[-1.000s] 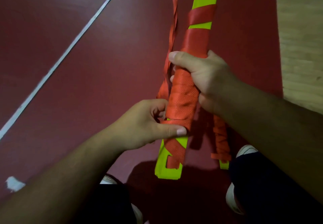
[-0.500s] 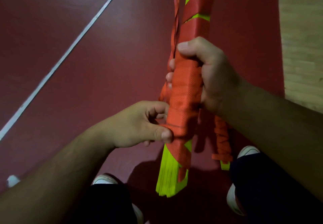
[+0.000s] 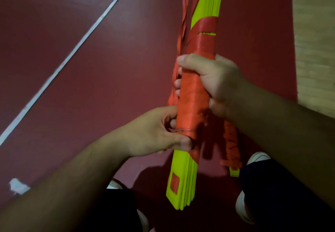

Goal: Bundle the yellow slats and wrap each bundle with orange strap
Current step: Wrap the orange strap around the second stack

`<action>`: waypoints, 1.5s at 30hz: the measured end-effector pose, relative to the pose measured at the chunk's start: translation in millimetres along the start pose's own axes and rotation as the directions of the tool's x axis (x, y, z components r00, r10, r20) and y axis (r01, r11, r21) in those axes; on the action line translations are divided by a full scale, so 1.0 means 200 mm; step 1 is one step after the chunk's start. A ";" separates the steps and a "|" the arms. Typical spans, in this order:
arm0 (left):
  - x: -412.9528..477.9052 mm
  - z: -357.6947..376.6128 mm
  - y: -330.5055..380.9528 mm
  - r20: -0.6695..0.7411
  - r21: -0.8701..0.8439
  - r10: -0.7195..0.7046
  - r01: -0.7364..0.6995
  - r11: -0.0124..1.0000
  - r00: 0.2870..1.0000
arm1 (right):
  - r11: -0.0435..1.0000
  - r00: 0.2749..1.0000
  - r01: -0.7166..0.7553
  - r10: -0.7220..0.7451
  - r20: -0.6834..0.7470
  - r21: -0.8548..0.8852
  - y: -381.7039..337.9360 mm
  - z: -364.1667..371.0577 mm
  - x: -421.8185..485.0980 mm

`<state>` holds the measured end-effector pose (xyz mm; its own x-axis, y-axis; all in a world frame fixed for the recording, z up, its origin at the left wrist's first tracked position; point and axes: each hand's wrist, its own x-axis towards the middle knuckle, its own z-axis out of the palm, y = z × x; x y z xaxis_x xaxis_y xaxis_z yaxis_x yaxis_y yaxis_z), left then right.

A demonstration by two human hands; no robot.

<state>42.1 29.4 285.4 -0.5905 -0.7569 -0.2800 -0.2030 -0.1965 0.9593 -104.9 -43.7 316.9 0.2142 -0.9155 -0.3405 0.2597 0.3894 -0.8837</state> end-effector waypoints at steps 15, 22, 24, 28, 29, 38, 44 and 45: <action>-0.01 -0.01 -0.03 -0.134 0.121 0.046 -0.030 0.992 0.990 | 0.998 0.998 0.056 -0.056 -0.018 0.021 -0.01 -0.02 0.01; -0.03 -0.08 0.03 -0.017 -0.022 0.065 -0.065 0.998 0.998 | 0.982 0.992 -0.052 0.028 0.127 0.184 -0.07 -0.02 -0.01; -0.04 -0.10 0.03 0.066 -0.080 0.048 -0.042 0.996 0.997 | 0.972 0.987 -0.055 0.019 0.157 0.227 -0.08 -0.02 -0.02; -0.04 -0.13 0.01 0.190 -0.154 0.036 -0.006 0.988 0.981 | 0.969 0.982 -0.040 -0.007 0.190 0.244 -0.07 -0.01 -0.04; -0.04 -0.13 0.01 0.189 -0.146 0.038 -0.010 0.989 0.981 | 0.969 0.980 -0.037 -0.012 0.198 0.242 -0.07 -0.01 -0.04; -0.03 0.01 0.05 0.154 -0.172 0.069 -0.042 0.984 0.986 | 0.942 0.967 -0.123 0.044 0.251 0.311 -0.05 -0.02 -0.02; 0.01 0.04 0.03 -0.179 0.313 -0.044 0.099 0.945 0.983 | 0.996 0.997 -0.083 0.083 -0.006 -0.020 0.01 -0.03 0.06; 0.01 0.04 0.02 -0.194 0.325 -0.038 0.101 0.940 0.980 | 0.997 0.998 -0.060 0.059 -0.022 -0.058 0.02 -0.02 0.06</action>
<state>33.4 32.5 288.0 -0.4197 -0.8554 -0.3035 -0.5038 -0.0585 0.8618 -106.0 -52.8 307.5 0.2085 -0.8930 -0.3988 0.1918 0.4372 -0.8787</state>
